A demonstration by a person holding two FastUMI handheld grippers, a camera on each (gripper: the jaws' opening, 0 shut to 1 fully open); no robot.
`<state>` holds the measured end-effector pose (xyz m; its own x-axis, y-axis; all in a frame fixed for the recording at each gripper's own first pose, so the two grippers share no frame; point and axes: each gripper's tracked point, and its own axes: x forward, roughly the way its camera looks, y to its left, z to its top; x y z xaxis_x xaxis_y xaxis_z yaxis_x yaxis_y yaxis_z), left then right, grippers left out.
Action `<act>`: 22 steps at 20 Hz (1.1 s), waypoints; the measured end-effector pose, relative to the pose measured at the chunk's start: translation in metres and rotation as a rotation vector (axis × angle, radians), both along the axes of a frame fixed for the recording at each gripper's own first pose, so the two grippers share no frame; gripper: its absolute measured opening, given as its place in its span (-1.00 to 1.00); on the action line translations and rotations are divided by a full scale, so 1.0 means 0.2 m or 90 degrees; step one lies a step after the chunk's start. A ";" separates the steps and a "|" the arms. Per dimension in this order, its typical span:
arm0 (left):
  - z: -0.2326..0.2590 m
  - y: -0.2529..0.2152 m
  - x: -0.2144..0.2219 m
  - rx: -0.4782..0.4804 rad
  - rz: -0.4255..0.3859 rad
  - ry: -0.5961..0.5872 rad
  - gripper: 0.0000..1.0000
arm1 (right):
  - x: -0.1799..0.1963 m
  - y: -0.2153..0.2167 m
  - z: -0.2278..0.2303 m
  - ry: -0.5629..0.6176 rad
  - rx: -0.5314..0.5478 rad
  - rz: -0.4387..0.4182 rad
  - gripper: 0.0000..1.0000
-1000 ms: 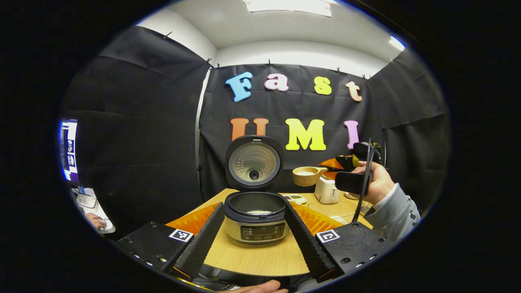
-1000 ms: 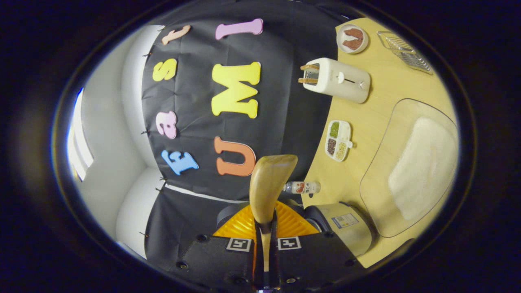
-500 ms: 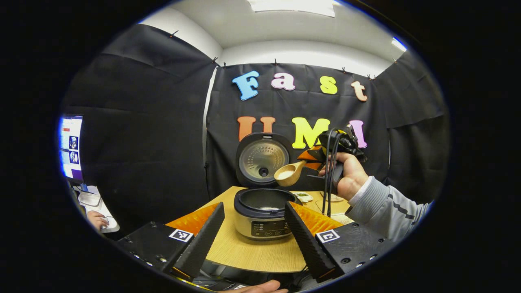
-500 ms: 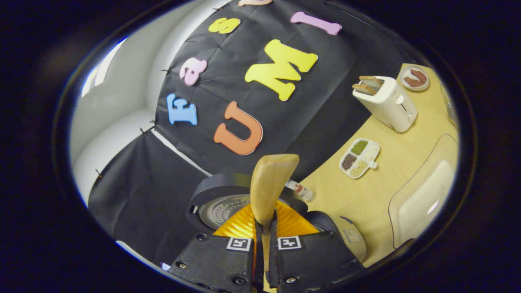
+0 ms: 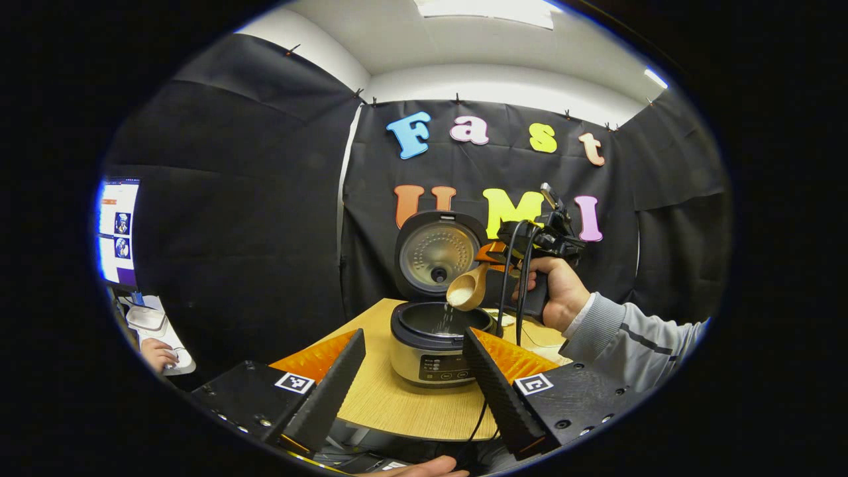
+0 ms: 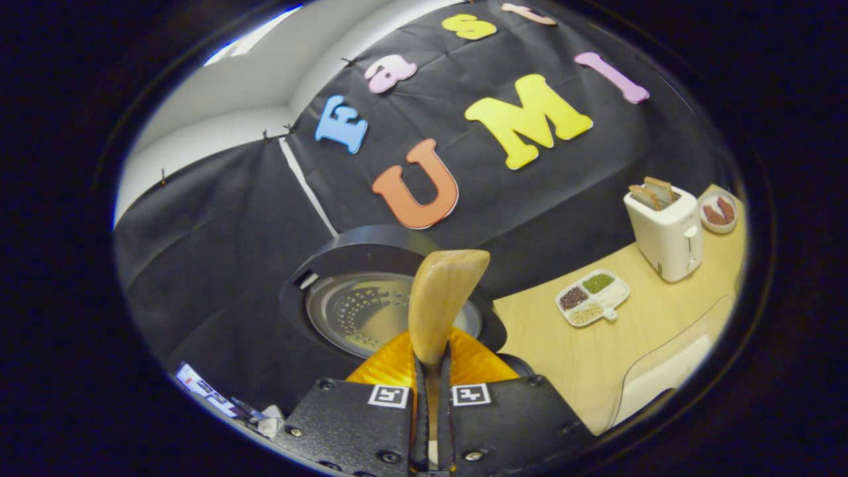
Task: Close the left gripper, press the button to open the rice cooker; take a wooden spoon from the chopstick holder with the right hand, scoop a spoonful of rice and pour it into the rice cooker, then put the wooden spoon back into the chopstick holder.
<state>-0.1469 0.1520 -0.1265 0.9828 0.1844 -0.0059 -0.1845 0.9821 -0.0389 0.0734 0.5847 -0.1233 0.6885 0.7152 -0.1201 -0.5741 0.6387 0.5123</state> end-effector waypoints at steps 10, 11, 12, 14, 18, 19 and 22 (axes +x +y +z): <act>-0.01 -0.02 -0.01 0.004 -0.004 -0.002 0.89 | -0.11 0.07 0.09 -0.225 -0.177 0.045 -0.80; -0.02 -0.02 -0.01 0.005 -0.004 0.001 0.89 | -0.13 0.09 0.11 -0.258 -0.197 0.052 -0.80; -0.01 -0.02 -0.01 0.007 -0.004 0.002 0.89 | -0.15 0.09 0.12 -0.295 -0.223 0.055 -0.80; -0.02 -0.02 0.00 0.010 -0.004 0.006 0.89 | -0.20 0.08 0.16 -0.374 -0.266 0.044 -0.80; -0.03 -0.05 0.03 0.000 -0.017 0.013 0.89 | -0.31 0.13 0.21 -0.509 -0.336 0.062 -0.79; -0.03 -0.07 0.03 -0.009 -0.028 0.011 0.89 | -0.33 0.12 0.21 -0.532 -0.349 0.063 -0.80; -0.03 -0.10 0.03 -0.031 -0.038 0.010 0.89 | -0.33 0.13 0.20 -0.549 -0.360 0.064 -0.80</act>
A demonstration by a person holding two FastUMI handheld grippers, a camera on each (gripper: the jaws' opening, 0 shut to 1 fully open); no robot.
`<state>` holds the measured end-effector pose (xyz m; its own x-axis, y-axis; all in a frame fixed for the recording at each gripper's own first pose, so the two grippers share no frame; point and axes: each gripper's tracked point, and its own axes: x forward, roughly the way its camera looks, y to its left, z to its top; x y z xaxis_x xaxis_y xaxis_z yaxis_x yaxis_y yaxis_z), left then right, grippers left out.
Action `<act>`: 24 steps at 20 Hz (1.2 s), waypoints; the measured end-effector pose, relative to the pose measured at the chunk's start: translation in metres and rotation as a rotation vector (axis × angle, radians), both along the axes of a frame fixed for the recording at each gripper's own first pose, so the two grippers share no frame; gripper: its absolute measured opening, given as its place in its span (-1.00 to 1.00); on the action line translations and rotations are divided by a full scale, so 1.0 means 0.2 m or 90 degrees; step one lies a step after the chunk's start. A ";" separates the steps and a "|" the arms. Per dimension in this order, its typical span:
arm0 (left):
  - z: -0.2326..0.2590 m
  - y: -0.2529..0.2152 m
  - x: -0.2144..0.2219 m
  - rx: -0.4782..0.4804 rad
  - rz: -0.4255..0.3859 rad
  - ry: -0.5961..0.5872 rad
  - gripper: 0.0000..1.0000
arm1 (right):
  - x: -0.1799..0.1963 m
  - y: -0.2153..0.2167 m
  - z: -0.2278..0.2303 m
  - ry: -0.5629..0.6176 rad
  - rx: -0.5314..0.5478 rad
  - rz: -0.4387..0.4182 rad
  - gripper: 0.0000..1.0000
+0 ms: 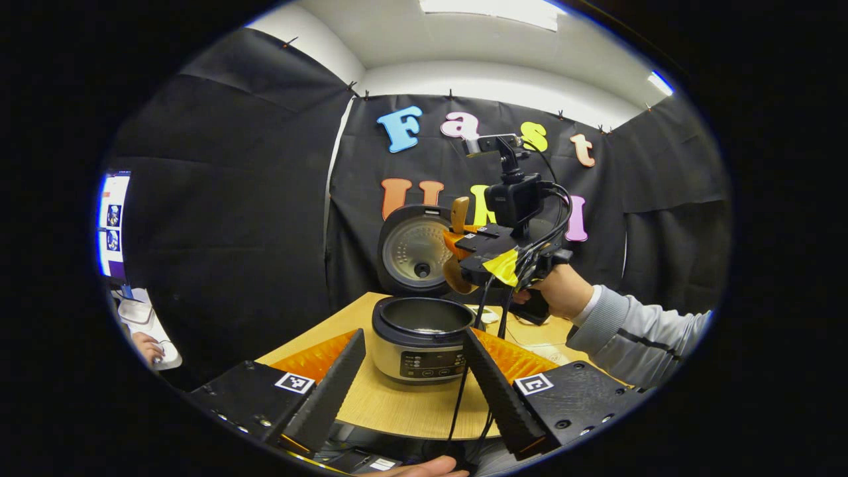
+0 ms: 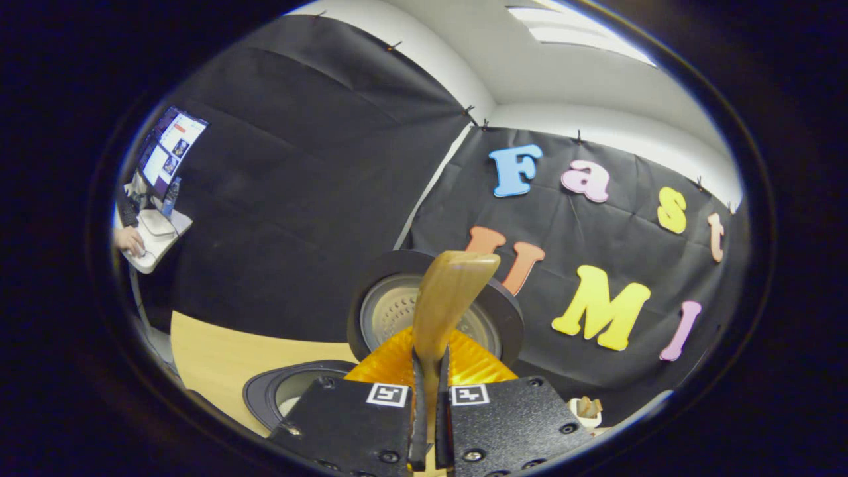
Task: Close the left gripper, press the button to open the rice cooker; take a wooden spoon from the chopstick holder with the right hand, scoop a spoonful of rice and pour it into the rice cooker, then put the wooden spoon back into the chopstick holder.
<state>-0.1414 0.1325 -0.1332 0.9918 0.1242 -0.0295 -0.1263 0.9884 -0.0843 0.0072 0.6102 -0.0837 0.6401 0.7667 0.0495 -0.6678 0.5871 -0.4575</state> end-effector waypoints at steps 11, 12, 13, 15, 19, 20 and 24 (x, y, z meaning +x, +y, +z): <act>0.07 -0.15 0.12 0.024 -0.010 -0.021 0.89 | 0.17 -0.61 0.21 0.045 0.111 -0.102 -0.76; 0.07 -0.15 0.15 0.022 -0.003 -0.018 0.89 | 0.20 -0.69 0.23 0.047 0.123 -0.117 -0.76; 0.06 -0.16 0.17 0.017 -0.001 -0.015 0.89 | 0.22 -0.77 0.24 0.055 0.134 -0.128 -0.76; 0.07 -0.22 0.24 0.004 -0.010 -0.011 0.89 | 0.28 -0.92 0.26 0.088 0.159 -0.141 -0.76; 0.09 -0.29 0.35 -0.009 -0.013 -0.010 0.89 | 0.43 -1.31 0.33 0.129 0.249 -0.201 -0.76; 0.10 -0.30 0.38 -0.010 -0.007 -0.013 0.89 | 0.50 -1.44 0.30 0.136 0.250 -0.221 -0.82; 0.13 -0.40 0.48 -0.003 -0.016 -0.018 0.89 | 0.64 -1.76 0.24 0.142 0.260 -0.269 -0.75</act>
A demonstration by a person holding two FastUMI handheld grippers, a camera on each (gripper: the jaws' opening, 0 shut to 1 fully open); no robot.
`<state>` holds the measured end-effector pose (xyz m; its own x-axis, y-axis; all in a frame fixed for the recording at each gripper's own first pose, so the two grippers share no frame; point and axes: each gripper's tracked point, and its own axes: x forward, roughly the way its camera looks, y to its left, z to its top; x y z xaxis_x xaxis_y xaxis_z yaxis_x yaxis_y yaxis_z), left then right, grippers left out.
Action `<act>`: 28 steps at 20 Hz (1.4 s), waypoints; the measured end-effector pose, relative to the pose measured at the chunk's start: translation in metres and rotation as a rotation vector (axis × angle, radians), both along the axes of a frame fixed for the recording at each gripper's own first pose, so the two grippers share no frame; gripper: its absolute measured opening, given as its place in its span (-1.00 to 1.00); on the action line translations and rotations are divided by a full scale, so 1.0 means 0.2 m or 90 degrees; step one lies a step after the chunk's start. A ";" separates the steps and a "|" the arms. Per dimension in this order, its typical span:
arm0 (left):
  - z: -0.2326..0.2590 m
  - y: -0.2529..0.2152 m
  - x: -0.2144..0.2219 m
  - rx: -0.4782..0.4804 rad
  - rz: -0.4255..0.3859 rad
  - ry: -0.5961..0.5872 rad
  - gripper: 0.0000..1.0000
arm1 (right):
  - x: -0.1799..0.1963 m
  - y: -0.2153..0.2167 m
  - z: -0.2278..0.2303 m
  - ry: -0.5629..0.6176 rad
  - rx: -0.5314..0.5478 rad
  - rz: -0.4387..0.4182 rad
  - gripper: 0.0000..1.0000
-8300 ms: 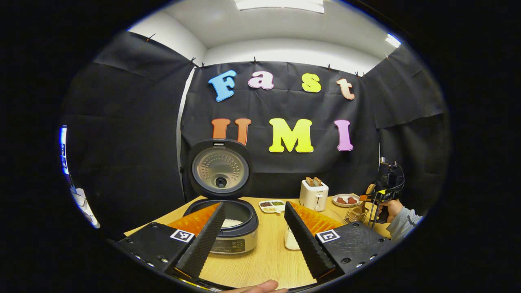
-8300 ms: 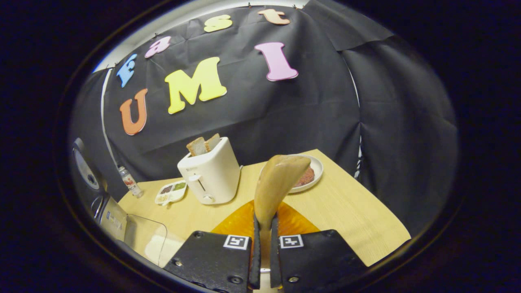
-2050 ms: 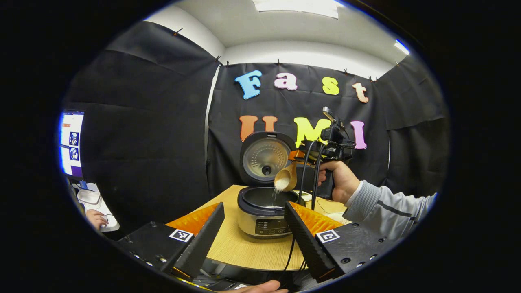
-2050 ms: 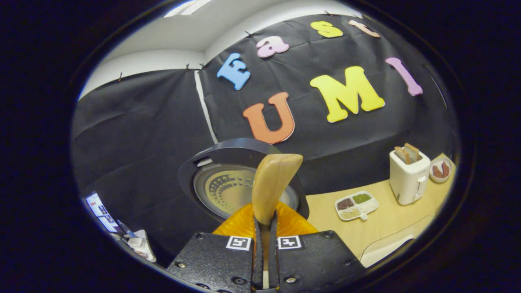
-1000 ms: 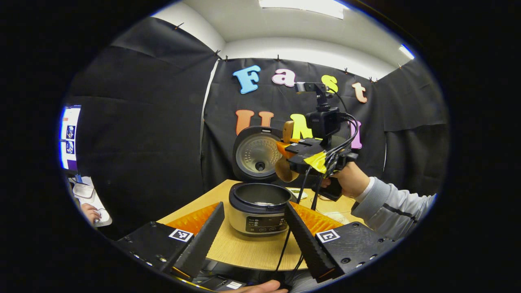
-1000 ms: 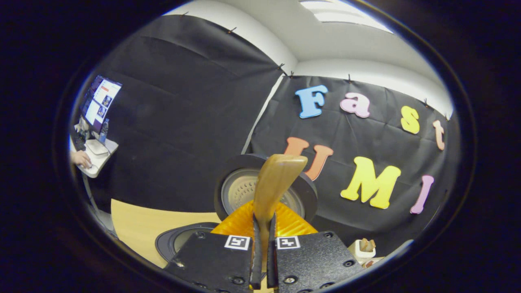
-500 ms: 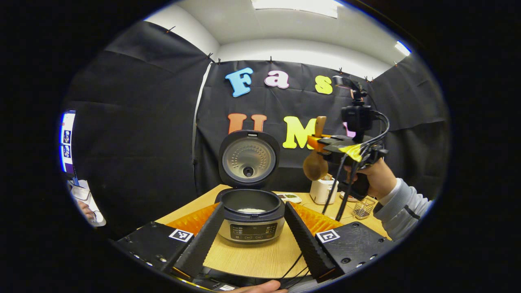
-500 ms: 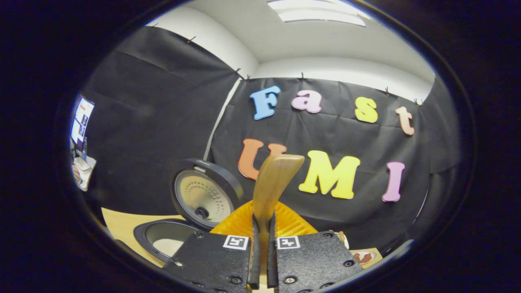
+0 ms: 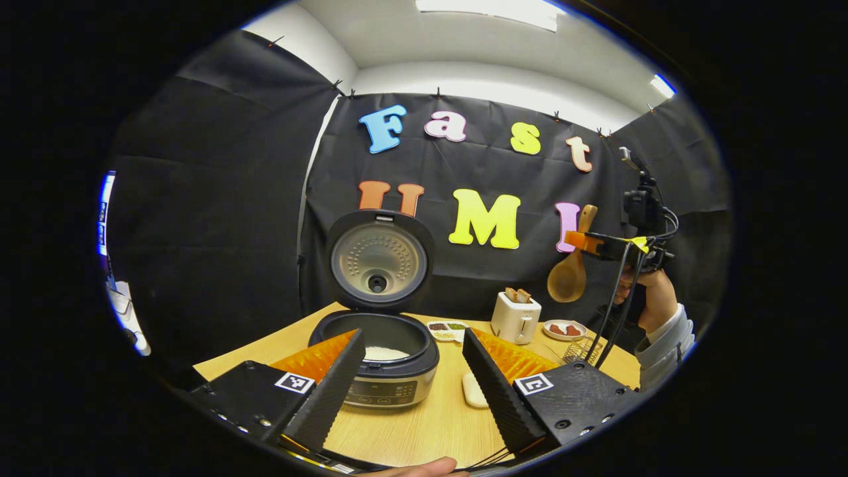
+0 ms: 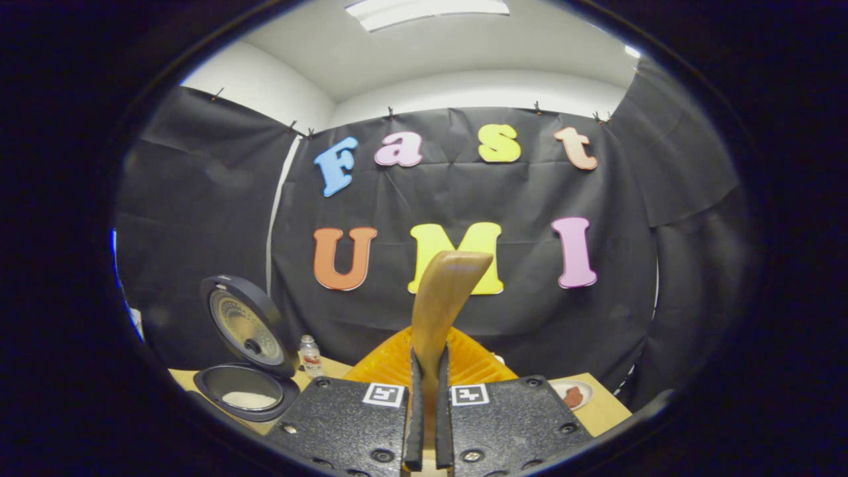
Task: Close the left gripper, press the button to open the rice cooker; take a wooden spoon from the chopstick holder with the right hand, scoop a spoonful of rice and pour it into the rice cooker, then put the wooden spoon back into the chopstick holder.
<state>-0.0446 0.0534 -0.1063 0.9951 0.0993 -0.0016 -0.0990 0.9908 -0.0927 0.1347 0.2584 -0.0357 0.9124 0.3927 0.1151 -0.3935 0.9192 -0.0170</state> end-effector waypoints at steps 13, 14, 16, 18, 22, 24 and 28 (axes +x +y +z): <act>0.04 -0.24 0.21 0.046 -0.022 0.003 0.89 | 0.36 -0.66 -0.41 0.086 0.009 -0.100 -0.70; 0.04 -0.24 0.21 0.044 -0.022 0.002 0.89 | 0.38 -0.69 -0.46 0.095 0.013 -0.103 -0.70; 0.04 -0.26 0.22 0.042 -0.023 0.003 0.89 | 0.42 -0.74 -0.56 0.116 0.018 -0.117 -0.70; 0.03 -0.26 0.23 0.043 -0.022 0.008 0.89 | 0.46 -0.77 -0.68 0.136 0.013 -0.126 -0.70; 0.00 -0.28 0.25 0.050 -0.019 0.019 0.89 | 0.51 -0.83 -0.87 0.184 0.027 -0.133 -0.69; -0.01 -0.28 0.26 0.050 -0.017 0.023 0.89 | 0.52 -0.84 -0.94 0.211 0.047 -0.124 -0.66; 0.01 -0.25 0.28 0.042 -0.006 0.024 0.89 | 0.56 -0.95 -1.03 0.235 0.065 -0.159 0.02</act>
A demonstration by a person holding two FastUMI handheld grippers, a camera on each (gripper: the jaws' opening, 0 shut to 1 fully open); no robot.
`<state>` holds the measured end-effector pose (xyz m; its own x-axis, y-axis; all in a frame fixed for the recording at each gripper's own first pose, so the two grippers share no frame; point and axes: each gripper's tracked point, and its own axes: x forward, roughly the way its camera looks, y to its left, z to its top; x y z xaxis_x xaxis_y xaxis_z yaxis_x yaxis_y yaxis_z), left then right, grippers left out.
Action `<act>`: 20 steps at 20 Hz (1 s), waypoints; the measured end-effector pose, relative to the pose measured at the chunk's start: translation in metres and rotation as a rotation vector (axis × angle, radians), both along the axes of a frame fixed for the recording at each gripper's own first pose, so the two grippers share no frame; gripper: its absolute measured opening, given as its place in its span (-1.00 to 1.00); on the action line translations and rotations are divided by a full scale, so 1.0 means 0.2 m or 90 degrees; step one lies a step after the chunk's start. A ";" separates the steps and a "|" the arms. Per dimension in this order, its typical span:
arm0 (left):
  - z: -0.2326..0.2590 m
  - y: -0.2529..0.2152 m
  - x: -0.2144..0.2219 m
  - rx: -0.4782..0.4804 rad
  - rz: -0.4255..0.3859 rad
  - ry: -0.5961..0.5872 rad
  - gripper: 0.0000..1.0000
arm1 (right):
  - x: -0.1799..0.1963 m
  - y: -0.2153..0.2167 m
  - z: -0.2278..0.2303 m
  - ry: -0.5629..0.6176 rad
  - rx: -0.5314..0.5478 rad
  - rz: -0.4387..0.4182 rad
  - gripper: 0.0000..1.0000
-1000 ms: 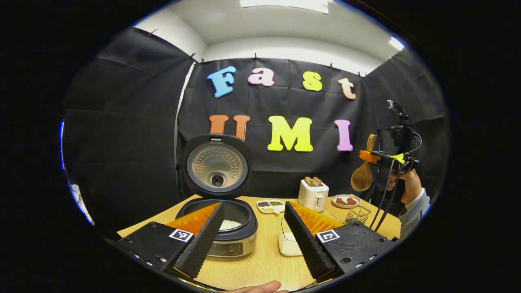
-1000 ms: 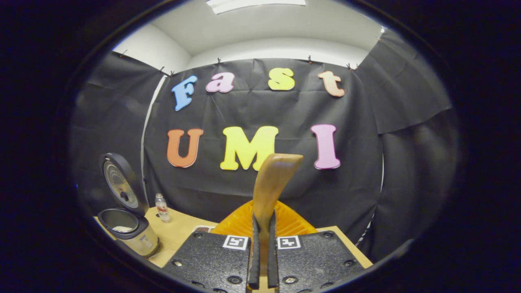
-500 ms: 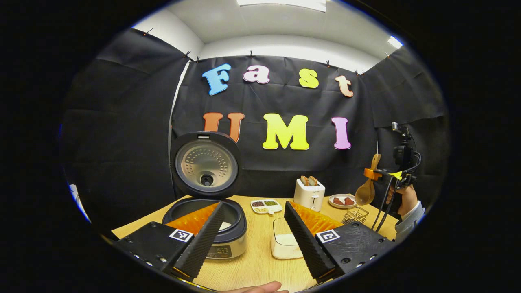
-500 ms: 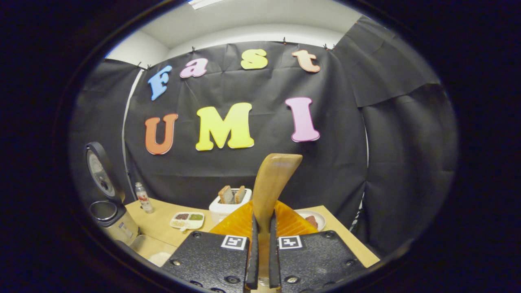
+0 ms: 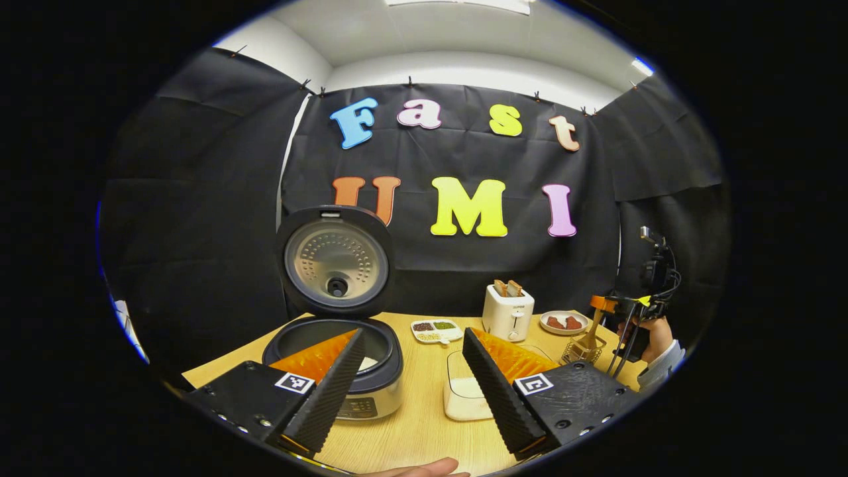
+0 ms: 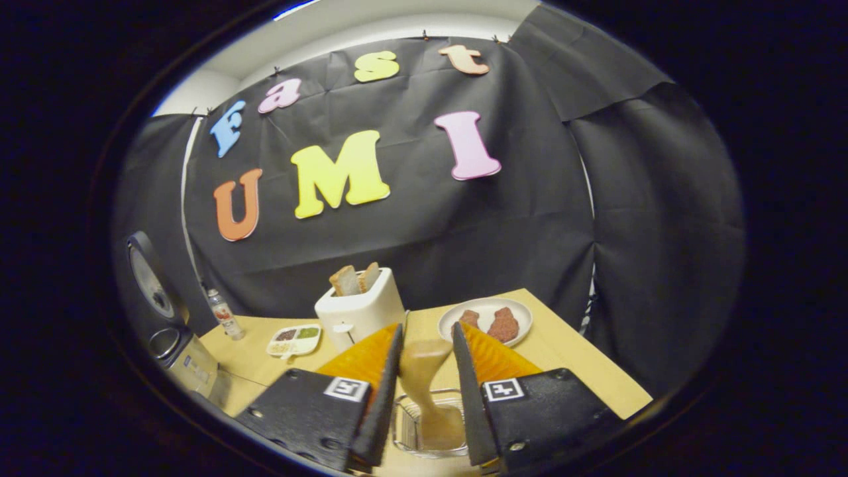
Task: Close the left gripper, press the button to open the rice cooker; take a wooden spoon from the chopstick holder with the right hand, scoop a spoonful of rice and pour it into the rice cooker, then put the wooden spoon back into the chopstick holder.
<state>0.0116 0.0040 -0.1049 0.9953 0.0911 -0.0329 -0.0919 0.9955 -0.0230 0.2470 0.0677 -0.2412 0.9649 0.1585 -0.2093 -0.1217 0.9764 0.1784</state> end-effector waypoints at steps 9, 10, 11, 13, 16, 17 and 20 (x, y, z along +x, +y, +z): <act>0.07 0.20 0.04 0.009 0.047 0.001 0.89 | -0.24 -0.15 0.48 -0.107 -0.089 -0.080 1.00; 0.09 0.23 0.03 0.012 0.052 -0.003 0.89 | -0.29 -0.15 0.51 -0.111 -0.088 -0.076 0.93; 0.12 0.24 0.03 0.015 0.055 -0.007 0.89 | -0.34 -0.14 0.55 -0.114 -0.088 -0.074 1.00; 0.18 0.27 0.04 0.022 0.056 -0.014 0.89 | -0.45 -0.11 0.63 -0.128 -0.084 -0.060 1.00; 0.33 0.31 0.05 0.035 0.061 -0.035 0.89 | -0.61 -0.08 0.72 -0.150 -0.083 -0.038 0.93; 0.38 0.32 0.06 0.041 0.061 -0.042 0.89 | -0.66 -0.06 0.74 -0.157 -0.083 -0.030 1.00; 0.54 0.35 0.08 0.056 0.060 -0.060 0.89 | -0.79 -0.01 0.76 -0.167 -0.097 -0.009 0.92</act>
